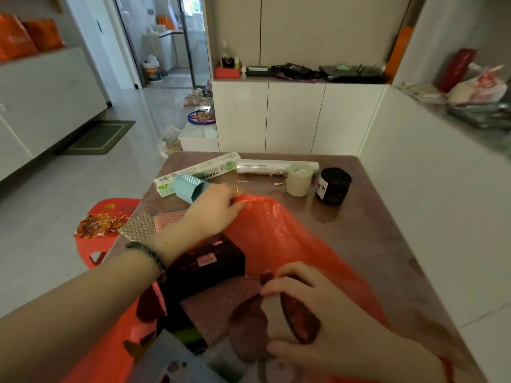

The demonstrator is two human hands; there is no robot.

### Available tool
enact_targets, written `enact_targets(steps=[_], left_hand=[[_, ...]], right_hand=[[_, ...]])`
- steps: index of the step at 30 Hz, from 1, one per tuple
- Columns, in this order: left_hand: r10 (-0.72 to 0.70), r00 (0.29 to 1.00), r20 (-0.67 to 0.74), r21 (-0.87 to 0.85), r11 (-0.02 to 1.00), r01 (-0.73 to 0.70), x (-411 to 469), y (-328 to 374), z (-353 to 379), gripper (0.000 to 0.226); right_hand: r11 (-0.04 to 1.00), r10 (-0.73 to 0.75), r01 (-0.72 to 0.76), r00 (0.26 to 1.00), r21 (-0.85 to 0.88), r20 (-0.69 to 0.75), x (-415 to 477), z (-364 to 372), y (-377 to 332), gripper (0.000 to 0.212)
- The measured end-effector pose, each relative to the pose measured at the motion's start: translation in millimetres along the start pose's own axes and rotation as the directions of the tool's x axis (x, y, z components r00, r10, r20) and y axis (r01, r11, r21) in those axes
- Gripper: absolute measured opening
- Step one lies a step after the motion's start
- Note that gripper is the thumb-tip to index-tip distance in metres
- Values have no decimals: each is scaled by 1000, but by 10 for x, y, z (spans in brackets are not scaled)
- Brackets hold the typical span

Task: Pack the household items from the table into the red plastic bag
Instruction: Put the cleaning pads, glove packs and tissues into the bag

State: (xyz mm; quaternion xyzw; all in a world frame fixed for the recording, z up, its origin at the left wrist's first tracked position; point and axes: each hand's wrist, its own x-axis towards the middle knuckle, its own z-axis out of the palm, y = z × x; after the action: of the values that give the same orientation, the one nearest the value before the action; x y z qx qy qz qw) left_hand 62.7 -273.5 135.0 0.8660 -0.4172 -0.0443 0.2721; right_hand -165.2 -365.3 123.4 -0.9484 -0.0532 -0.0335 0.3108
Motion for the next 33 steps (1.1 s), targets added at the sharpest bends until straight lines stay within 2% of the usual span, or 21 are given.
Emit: enact_targets(steps=[2, 5, 8, 9, 11, 12, 13, 14, 15, 16, 18, 19, 21, 23, 24, 26, 27, 28, 29, 31, 33], left_hand=[[-44, 999, -32, -81, 996, 41, -16, -13, -25, 26], [-68, 997, -24, -149, 987, 63, -55, 20, 3, 30], [-70, 997, -25, -227, 972, 62, -100, 107, 43, 34], [-76, 997, -20, -255, 964, 69, -115, 121, 39, 32], [-73, 997, -14, -288, 955, 66, -166, 145, 5, 27], [-58, 998, -15, -294, 954, 51, -193, 148, -12, 26], [-40, 999, -19, -300, 953, 33, -219, 154, -25, 26], [-20, 1000, -19, -306, 952, 13, -246, 158, -36, 25], [2, 1000, -6, -318, 948, -3, -276, 165, -41, 23], [29, 999, 23, -331, 943, -19, -307, 174, -43, 20], [109, 989, 101, -338, 938, -69, -368, 181, -51, 18], [151, 979, 137, -332, 938, -98, -397, 183, -61, 20], [199, 961, 194, -316, 940, -131, -444, 167, -84, 23], [216, 946, 241, -306, 942, -137, -473, 139, -120, 21], [228, 936, 270, -307, 941, -141, -477, 121, -136, 17], [256, 902, 346, -326, 935, -141, -451, 86, -171, 10], [252, 886, 389, -349, 931, -111, -422, 64, -189, 9], [245, 870, 428, -372, 925, -77, -384, 42, -205, 8], [243, 859, 450, -384, 922, -60, -332, 26, -221, 11], [255, 855, 451, -391, 918, -67, -206, 22, -245, 16], [253, 863, 438, -404, 913, -63, -95, 31, -240, 16]], right_hand=[[982, 52, -39, 996, -184, 71, -91, 1, 85, 56], [854, 36, 37, 991, -519, 130, -204, 78, 231, 64], [761, 45, 38, 993, -647, 111, -254, 180, 323, 78], [756, 0, 37, 998, -654, 57, -269, 152, 354, 77], [765, -93, -83, 967, -638, -237, -284, 0, 405, 73], [767, -85, -200, 910, -610, -406, -284, -91, 409, 73], [757, 1, -341, 853, -557, -521, -291, -163, 408, 76], [737, 141, -464, 817, -492, -559, -303, -216, 437, 80], [737, 293, -533, 806, -416, -514, -312, -238, 509, 79], [768, 407, -556, 807, -319, -427, -324, -238, 591, 65], [857, 469, -508, 839, -88, -274, -334, -282, 609, 14], [887, 441, -462, 842, 7, -311, -339, -332, 624, 8], [918, 396, -337, 822, 211, -411, -358, -445, 599, 18], [932, 336, -239, 853, 273, -399, -385, -515, 571, 15], [941, 300, -225, 899, 251, -319, -391, -550, 549, 13], [916, 263, -267, 963, 300, 54, -348, -722, 602, 29], [883, 235, -312, 941, 349, 245, -299, -847, 651, 37], [840, 236, -374, 904, 394, 355, -218, -984, 733, 45], [794, 260, -410, 897, 449, 358, -106, -1108, 836, 55], [701, 440, -414, 892, 581, 105, 211, -1244, 1196, 70], [723, 619, -438, 755, 534, -218, 634, -1233, 1661, 67]])
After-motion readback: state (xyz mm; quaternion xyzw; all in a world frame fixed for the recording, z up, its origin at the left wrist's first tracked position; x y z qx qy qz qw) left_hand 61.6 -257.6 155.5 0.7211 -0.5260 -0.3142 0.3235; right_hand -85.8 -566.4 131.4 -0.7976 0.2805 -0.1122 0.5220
